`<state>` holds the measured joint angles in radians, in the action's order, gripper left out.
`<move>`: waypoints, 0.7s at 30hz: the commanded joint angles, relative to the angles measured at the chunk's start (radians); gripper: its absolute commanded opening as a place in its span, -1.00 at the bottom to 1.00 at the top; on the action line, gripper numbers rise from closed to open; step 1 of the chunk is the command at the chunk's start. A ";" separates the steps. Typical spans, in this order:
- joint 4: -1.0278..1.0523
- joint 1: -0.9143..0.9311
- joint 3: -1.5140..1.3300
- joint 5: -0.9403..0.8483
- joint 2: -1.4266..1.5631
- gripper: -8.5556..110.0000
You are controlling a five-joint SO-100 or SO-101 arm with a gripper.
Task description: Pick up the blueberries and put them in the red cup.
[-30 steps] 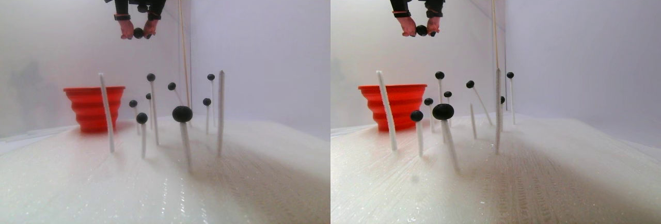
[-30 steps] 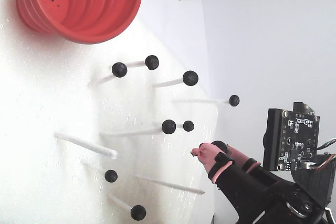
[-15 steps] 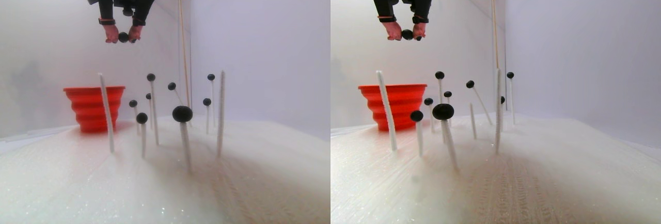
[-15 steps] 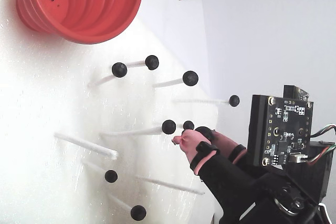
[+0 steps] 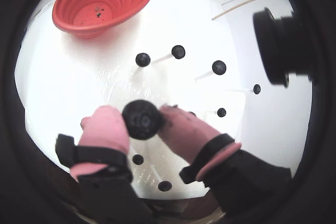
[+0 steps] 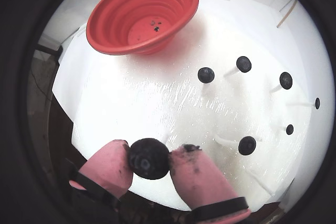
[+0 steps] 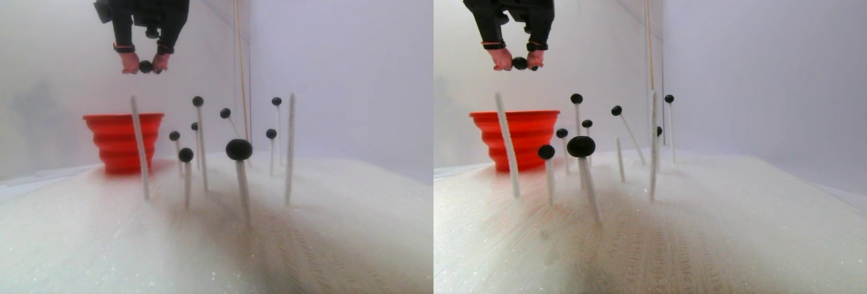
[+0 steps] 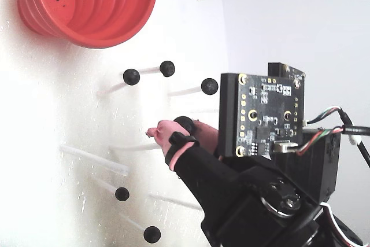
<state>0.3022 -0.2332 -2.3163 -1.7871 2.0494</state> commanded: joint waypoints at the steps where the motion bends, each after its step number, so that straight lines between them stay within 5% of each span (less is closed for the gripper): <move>1: -0.055 -0.023 0.127 0.012 -0.021 -0.65; 21: -0.209 -0.083 0.241 0.014 -0.192 -0.65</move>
<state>0.1258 -0.2976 -2.1859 -1.7748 1.8530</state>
